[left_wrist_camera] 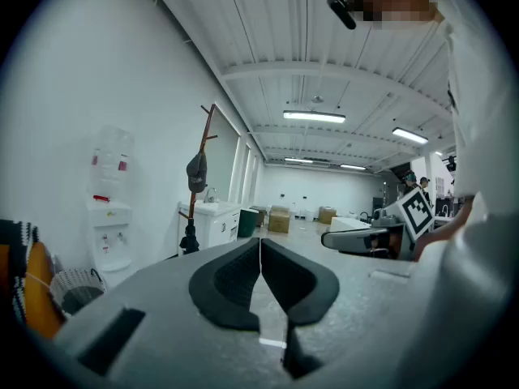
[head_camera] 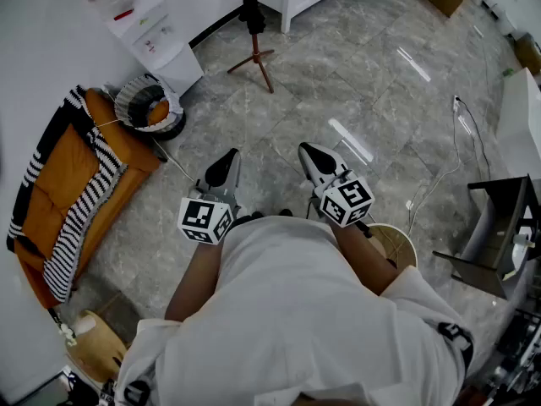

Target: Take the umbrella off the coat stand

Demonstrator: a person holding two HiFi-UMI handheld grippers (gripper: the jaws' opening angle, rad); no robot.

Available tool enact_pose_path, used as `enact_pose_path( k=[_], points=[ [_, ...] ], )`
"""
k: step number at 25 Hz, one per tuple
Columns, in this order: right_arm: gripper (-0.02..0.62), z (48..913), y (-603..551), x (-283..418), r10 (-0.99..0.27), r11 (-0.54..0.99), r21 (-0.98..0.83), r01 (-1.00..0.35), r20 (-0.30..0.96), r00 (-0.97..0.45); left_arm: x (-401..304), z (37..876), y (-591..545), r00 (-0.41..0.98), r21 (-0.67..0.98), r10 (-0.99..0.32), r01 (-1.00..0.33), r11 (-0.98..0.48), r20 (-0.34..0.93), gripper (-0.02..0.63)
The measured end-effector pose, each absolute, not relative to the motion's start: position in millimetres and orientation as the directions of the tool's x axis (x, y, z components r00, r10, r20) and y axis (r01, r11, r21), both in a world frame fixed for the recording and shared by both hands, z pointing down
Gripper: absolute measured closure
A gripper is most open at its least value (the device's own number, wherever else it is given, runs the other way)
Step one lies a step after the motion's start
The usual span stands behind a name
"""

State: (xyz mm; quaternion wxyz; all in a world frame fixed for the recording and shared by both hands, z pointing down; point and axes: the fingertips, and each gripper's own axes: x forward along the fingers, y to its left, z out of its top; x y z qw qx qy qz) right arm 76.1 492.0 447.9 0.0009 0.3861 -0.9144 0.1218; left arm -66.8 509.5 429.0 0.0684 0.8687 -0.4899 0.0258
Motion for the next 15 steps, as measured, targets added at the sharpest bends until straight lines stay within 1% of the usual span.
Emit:
enact_pose_path(
  k=[6,12,15],
  points=[
    [0.581,452,499,101,-0.704,0.669,-0.228,-0.708,0.113,-0.701,-52,428,522,0.518,0.106,-0.846,-0.855,-0.508,0.122,0.588],
    [0.58,442,499,115,-0.687,0.696,-0.252,-0.673,0.038,-0.725,-41,428,520,0.525,0.13,-0.842,-0.85,-0.511,0.123,0.588],
    [0.58,444,499,122,-0.682,0.703,-0.241,-0.669,0.037,-0.73,-33,433,518,0.528,0.141,-0.839,-0.848,-0.511,0.132,0.588]
  ],
)
